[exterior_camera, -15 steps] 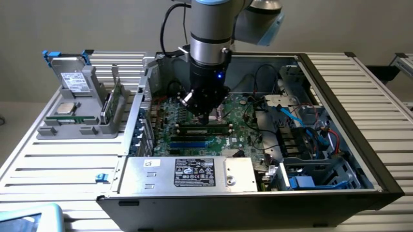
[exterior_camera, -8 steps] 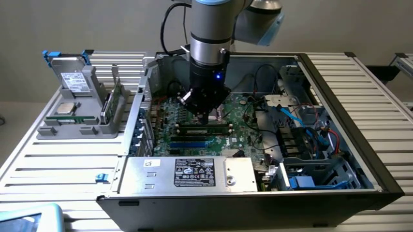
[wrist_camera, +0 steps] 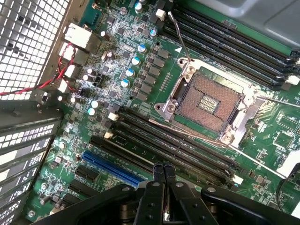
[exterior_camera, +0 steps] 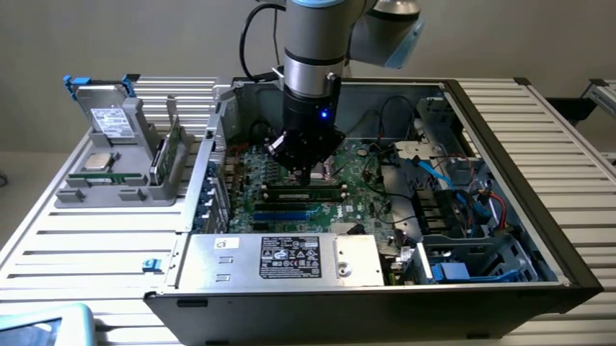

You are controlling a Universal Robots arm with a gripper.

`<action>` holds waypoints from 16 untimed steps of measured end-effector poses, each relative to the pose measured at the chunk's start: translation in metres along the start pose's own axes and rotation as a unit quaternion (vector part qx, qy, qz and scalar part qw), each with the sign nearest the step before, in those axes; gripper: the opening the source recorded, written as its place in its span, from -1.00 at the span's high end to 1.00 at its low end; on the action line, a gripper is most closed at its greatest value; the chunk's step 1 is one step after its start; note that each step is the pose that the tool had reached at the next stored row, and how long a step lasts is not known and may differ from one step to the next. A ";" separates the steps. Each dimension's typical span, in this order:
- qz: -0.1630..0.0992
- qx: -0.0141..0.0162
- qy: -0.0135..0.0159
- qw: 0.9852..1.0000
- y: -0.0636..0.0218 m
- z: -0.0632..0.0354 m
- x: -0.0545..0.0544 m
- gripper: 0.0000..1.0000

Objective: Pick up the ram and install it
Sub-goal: 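Press down the ram until it locks into place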

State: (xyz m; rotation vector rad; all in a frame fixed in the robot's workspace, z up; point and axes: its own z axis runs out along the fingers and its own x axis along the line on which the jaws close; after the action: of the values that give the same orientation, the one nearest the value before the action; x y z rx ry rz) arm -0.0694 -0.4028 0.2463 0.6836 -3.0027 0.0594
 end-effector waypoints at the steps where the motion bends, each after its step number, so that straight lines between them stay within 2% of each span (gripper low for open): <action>1: 0.000 0.000 0.000 1.000 0.0000 0.0000 0.000 0.78; 9: 0.005 0.000 0.000 1.000 0.0000 0.0000 0.000 0.78; 16: 0.049 -0.003 0.001 0.999 0.0000 -0.0001 0.000 0.78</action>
State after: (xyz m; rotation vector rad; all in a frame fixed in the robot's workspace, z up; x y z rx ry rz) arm -0.0694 -0.4028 0.2464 0.5347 -3.0310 0.0546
